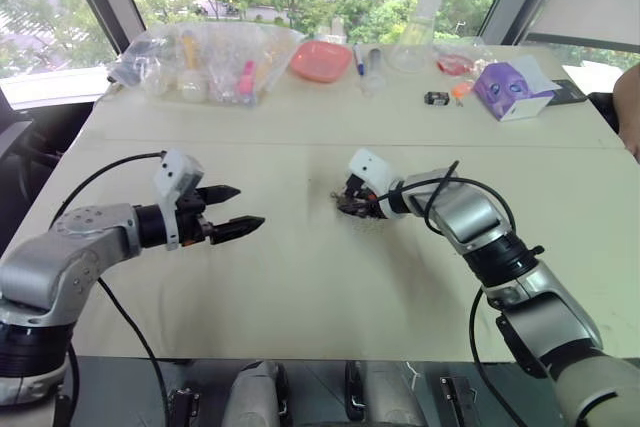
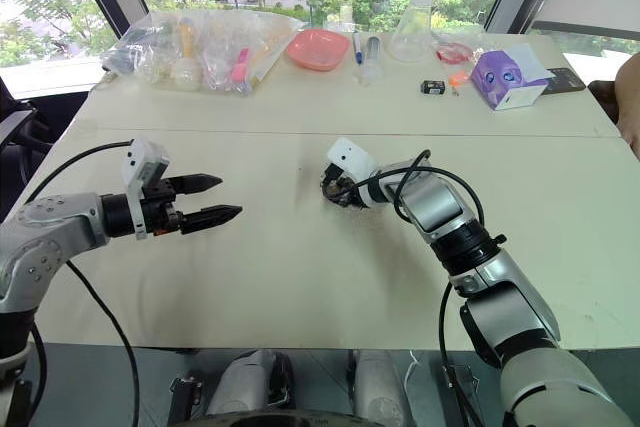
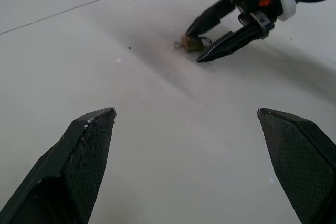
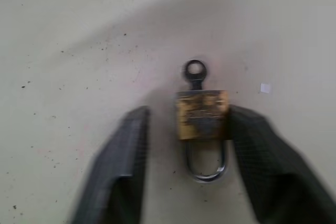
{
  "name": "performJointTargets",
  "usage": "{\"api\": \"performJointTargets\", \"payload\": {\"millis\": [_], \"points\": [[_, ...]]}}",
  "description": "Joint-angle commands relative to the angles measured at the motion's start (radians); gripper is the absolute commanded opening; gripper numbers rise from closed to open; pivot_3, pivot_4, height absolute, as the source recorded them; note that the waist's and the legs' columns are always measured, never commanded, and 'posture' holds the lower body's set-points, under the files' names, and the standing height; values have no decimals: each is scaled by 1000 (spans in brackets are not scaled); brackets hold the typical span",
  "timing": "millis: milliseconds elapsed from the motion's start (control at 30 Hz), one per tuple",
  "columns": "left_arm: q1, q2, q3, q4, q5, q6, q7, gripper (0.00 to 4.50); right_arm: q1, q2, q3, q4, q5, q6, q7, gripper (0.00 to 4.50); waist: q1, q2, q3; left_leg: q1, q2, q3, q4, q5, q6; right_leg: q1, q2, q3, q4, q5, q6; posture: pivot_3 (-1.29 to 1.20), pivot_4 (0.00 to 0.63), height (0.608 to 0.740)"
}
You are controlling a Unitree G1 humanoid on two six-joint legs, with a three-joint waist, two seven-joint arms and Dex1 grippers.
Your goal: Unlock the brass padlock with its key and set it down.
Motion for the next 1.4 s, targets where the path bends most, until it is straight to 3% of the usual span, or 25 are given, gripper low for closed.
{"api": "performJointTargets", "payload": {"millis": [33,167,267,400,600,700,1100,1200,1333,1367,1400], "points": [[-11,-4,17,-27,-5,-4,5,4500,14,-6,-3,-15,-30,0,-5,672,0,0,0,0,0,0,0,0,0,0,0,0,0,0,0,0,150,740],[-46,-37,22,21,-16,-15,5,4500,13,-8,-31,-28,-67,-127,-37,672,3,0,0,0,0,0,0,0,0,1,0,0,0,0,0,0,150,740],[-124,-125,66,124,-91,6,17,4500,7,-27,-84,-127,-86,-420,-32,672,3,0,1,0,0,0,0,0,0,0,0,-1,0,0,0,0,150,740],[-269,-231,64,281,-111,-9,18,4500,18,-63,-115,-257,-95,-554,8,672,3,0,0,0,0,-1,0,0,-1,1,1,-1,0,1,1,0,150,740],[-387,-290,8,413,-66,-46,-49,4500,28,-61,-127,-338,-110,-567,17,672,1,-1,0,1,0,-1,0,2,-2,2,1,-2,0,1,2,0,150,740],[-415,-312,-18,433,-60,-49,-96,3274,33,-55,-127,-354,-119,-558,13,672,1,-1,0,1,0,-2,1,2,-3,2,1,-2,0,1,2,0,150,740],[-439,-339,-37,456,-33,-70,-139,3274,61,-51,-128,-385,-143,-536,8,672,1,-1,0,1,0,-2,1,2,-3,2,1,-2,0,1,2,0,150,740],[-441,-338,-44,466,-15,-84,-149,2428,64,-48,-130,-388,-146,-534,9,672,1,-1,0,1,0,-2,1,2,-3,2,1,-2,0,1,2,0,150,740],[-436,-333,-60,464,-1,-82,-178,379,64,-44,-131,-387,-146,-533,9,672,1,-1,0,1,0,-2,1,2,-3,2,1,-2,0,1,2,0,150,740],[-434,-332,-63,463,2,-82,-184,92,64,-41,-133,-386,-145,-536,8,672,1,-1,0,1,0,-2,1,2,-3,2,1,-2,0,1,2,0,150,740],[-432,-330,-67,461,10,-87,-189,92,65,-39,-134,-385,-144,-537,7,672,1,-1,0,1,0,-2,1,2,-3,2,1,-2,0,1,2,0,150,740]]}}
